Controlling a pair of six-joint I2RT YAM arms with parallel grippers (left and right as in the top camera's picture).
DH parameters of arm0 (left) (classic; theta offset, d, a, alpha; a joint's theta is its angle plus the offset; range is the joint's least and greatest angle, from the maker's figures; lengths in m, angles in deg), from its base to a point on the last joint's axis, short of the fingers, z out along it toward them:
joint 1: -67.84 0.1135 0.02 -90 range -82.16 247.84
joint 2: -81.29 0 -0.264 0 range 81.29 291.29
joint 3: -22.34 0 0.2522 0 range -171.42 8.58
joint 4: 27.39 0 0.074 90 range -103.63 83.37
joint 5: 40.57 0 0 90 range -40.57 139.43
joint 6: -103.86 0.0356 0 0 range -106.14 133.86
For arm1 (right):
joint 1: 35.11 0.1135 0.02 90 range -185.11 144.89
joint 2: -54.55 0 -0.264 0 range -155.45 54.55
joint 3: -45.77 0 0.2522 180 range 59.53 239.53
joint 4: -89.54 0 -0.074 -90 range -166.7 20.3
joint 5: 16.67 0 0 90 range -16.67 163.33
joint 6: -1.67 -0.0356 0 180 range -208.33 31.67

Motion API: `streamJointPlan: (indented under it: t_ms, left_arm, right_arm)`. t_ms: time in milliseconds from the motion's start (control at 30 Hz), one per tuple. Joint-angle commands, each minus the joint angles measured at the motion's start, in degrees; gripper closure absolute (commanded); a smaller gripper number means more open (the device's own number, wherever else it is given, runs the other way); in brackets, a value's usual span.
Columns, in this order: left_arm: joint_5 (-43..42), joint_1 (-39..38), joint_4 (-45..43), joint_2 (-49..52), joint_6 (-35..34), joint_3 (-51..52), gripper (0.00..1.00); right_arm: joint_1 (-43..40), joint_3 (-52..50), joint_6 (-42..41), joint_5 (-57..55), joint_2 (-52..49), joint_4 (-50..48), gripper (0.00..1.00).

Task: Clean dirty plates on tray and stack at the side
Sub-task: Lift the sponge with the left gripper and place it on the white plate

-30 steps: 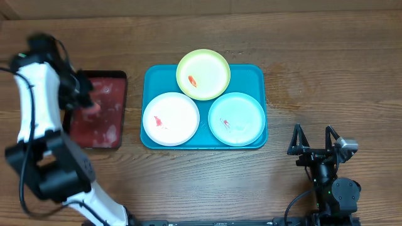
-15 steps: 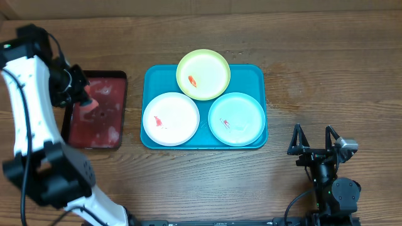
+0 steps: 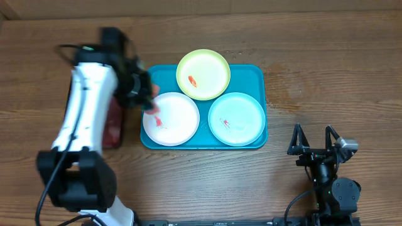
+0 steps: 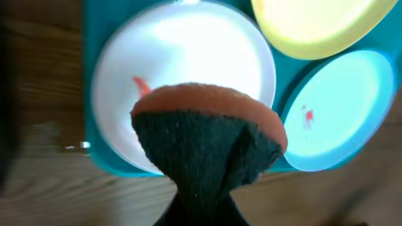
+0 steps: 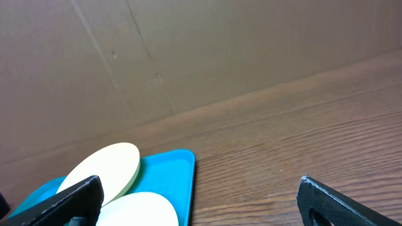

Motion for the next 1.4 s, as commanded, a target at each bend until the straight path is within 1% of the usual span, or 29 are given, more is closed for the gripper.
streamJointPlan:
  t_ms: [0,100,300,433,533,567,600,700,767,800,867,933,1000,1133,1200,1233,1267,1300,1333,1367]
  left_arm:
    - [7.52,-4.85,-4.33,0.31,-12.13,7.1,0.96]
    - [12.28,-7.63,-9.99,0.31,-17.81,11.78,0.96]
    - [13.33,-11.04,-23.04,0.31,-24.22,19.32,0.96]
    - [13.55,-12.85,-30.23,0.31,-24.52,22.77,0.96]
    - [13.62,-13.86,-33.27,0.31,-24.52,24.3,0.96]
    - [13.99,-13.92,-33.64,0.31,-24.52,24.52,0.91]
    - [14.71,-13.92,-33.64,0.31,-24.5,24.55,0.83]
    - [17.18,-13.9,-33.64,0.31,-24.37,24.55,0.78]
    - [17.55,-13.53,-33.64,0.31,-23.58,24.55,0.71]
    - [17.53,-13.42,-33.59,0.31,-23.04,24.5,0.7]
    - [17.55,-13.22,-33.05,0.17,-20.96,24.13,0.71]
    - [17.53,-12.52,-30.49,-0.33,-19.1,22.51,0.71]
    - [17.53,-11.37,-26.14,-1.09,-18.84,19.56,0.72]
    - [17.53,-7.65,-14.99,-3.61,-18.69,9.99,0.72]
    - [17.53,-5.25,-9.73,-5.18,-18.43,4.72,0.69]
    - [17.55,-3.93,-7.65,-6.1,-18.34,2.19,0.66]
    - [17.53,-2.36,-5.81,-7.06,-18.27,-0.28,0.39]
    - [17.53,-1.57,-5.03,-7.52,-18.27,-1.27,0.23]
    - [17.49,-0.59,-4.22,-8.11,-18.29,-2.29,0.0]
    - [17.49,0.15,-3.67,-8.59,-18.27,-2.84,0.0]
  right_arm:
    - [0.28,-0.59,0.37,-0.5,0.5,-0.33,0.0]
    - [0.28,-0.59,0.37,-0.5,0.5,-0.33,0.0]
    - [0.28,-0.59,0.37,-0.5,0.5,-0.33,0.0]
    - [0.28,-0.59,0.37,-0.5,0.5,-0.35,0.0]
    - [0.28,-0.59,0.37,-0.5,0.5,-0.33,0.0]
    - [0.28,-0.59,0.37,-0.5,0.5,-0.33,0.0]
    - [0.28,-0.59,0.37,-0.5,0.5,-0.33,0.0]
    - [0.28,-0.59,0.37,-0.5,0.5,-0.33,0.0]
    - [0.28,-0.59,0.37,-0.5,0.5,-0.33,0.0]
    - [0.28,-0.59,0.37,-0.5,0.5,-0.33,0.0]
    - [0.28,-0.59,0.37,-0.5,0.5,-0.33,0.0]
    - [0.28,-0.59,0.37,-0.5,0.5,-0.33,0.0]
    - [0.28,-0.59,0.37,-0.5,0.5,-0.33,0.0]
    - [0.28,-0.59,0.37,-0.5,0.5,-0.33,0.0]
    - [0.28,-0.59,0.37,-0.5,0.5,-0.33,0.0]
    - [0.28,-0.59,0.37,-0.5,0.5,-0.33,0.0]
    - [0.28,-0.59,0.37,-0.5,0.5,-0.33,0.0]
    - [0.28,-0.59,0.37,-0.5,0.5,-0.33,0.0]
    - [0.28,-0.59,0.37,-0.5,0.5,-0.35,0.0]
    - [0.28,-0.59,0.37,-0.5,0.5,-0.33,0.0]
